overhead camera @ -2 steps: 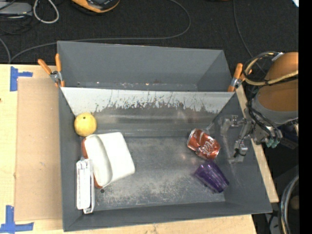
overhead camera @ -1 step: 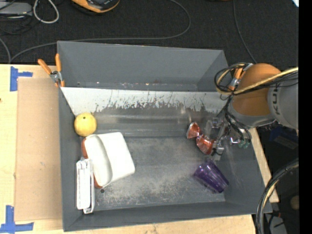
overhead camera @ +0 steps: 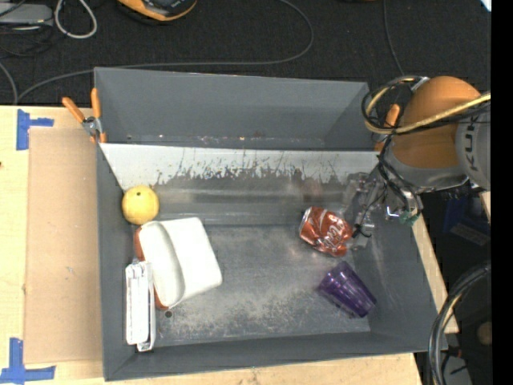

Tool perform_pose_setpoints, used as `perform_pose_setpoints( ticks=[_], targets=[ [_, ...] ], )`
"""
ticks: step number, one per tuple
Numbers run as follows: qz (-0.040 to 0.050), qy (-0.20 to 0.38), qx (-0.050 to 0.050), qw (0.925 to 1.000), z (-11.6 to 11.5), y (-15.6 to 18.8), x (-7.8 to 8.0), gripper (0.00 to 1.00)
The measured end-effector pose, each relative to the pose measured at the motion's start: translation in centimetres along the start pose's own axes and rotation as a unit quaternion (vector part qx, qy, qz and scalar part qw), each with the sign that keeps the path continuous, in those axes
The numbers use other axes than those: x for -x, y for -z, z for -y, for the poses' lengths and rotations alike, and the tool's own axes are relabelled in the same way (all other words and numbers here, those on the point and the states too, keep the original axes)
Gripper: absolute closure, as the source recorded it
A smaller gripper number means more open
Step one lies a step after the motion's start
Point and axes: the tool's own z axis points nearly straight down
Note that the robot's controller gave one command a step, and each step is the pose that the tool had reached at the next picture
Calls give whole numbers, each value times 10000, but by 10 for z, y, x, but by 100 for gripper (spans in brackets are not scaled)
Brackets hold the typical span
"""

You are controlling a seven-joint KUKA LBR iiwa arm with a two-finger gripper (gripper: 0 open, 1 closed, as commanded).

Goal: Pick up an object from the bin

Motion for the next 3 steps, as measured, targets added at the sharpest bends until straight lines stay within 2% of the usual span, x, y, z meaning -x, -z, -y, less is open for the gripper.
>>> perform_pose_setpoints(
  ticks=[1,2,3],
  targets=[
    [-98,-219,11,9997,3,-37,1,0],
    [6,-409,5,9992,-26,-66,-2,0],
    [43,-684,23,9976,-24,-60,1,100]
  ],
)
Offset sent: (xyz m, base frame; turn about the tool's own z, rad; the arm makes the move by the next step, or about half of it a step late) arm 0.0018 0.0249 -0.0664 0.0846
